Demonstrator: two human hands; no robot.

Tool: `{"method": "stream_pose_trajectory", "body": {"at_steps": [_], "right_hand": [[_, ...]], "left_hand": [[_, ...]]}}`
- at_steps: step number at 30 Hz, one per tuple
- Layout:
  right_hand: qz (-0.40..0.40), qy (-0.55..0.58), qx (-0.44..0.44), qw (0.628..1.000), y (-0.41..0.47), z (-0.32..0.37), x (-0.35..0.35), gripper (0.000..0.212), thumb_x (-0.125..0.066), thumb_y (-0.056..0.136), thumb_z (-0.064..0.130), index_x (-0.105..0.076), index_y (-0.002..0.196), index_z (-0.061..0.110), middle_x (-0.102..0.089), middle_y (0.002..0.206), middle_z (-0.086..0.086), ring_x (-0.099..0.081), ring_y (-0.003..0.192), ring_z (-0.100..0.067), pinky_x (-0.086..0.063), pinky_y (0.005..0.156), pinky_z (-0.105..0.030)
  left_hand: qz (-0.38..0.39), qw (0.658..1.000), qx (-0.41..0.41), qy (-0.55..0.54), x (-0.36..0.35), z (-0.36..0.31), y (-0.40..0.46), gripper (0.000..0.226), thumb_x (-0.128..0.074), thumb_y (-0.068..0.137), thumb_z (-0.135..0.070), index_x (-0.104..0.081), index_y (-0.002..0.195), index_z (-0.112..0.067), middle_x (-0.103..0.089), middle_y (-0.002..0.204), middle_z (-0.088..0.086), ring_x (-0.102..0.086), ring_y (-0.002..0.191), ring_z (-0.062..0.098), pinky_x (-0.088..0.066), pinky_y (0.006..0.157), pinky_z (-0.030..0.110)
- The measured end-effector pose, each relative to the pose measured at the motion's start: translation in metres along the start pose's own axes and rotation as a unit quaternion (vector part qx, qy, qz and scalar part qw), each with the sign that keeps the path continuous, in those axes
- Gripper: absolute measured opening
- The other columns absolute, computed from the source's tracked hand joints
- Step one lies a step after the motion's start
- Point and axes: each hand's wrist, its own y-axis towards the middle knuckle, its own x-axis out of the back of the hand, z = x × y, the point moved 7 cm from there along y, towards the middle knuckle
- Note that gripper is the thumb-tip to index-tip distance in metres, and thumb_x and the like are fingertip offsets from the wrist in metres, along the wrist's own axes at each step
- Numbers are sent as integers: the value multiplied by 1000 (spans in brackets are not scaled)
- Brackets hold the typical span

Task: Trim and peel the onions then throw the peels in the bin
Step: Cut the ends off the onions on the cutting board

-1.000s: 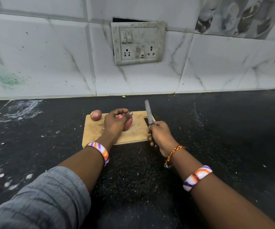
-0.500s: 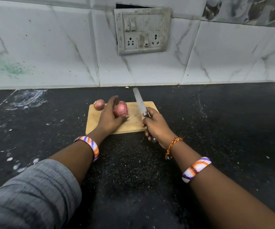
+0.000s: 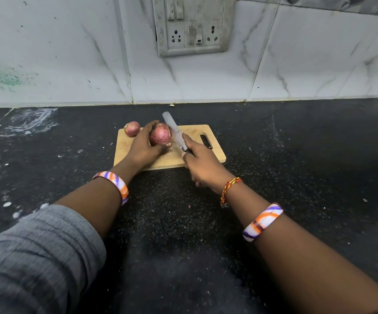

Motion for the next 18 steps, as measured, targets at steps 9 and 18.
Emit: {"method": "stream_pose_trajectory", "body": {"at_steps": [9, 18], "right_hand": [[12, -85, 35, 996, 7, 19, -4, 49, -30, 96, 9, -22, 144, 17, -53, 69, -10, -49, 44, -21, -45, 36, -25], [40, -183, 29, 982, 12, 29, -7, 54, -34, 94, 8, -14, 145, 11, -54, 71, -9, -52, 46, -19, -43, 36, -21]], "left_hand": [[-53, 998, 20, 6, 2, -6, 4, 37, -36, 98, -23, -41, 131, -7, -51, 132, 13, -48, 121, 22, -34, 94, 21], [-55, 997, 3, 46, 0, -8, 7, 38, -33, 99, -21, -39, 133, -4, -50, 133, 17, -47, 123, 27, -34, 96, 24]]}}
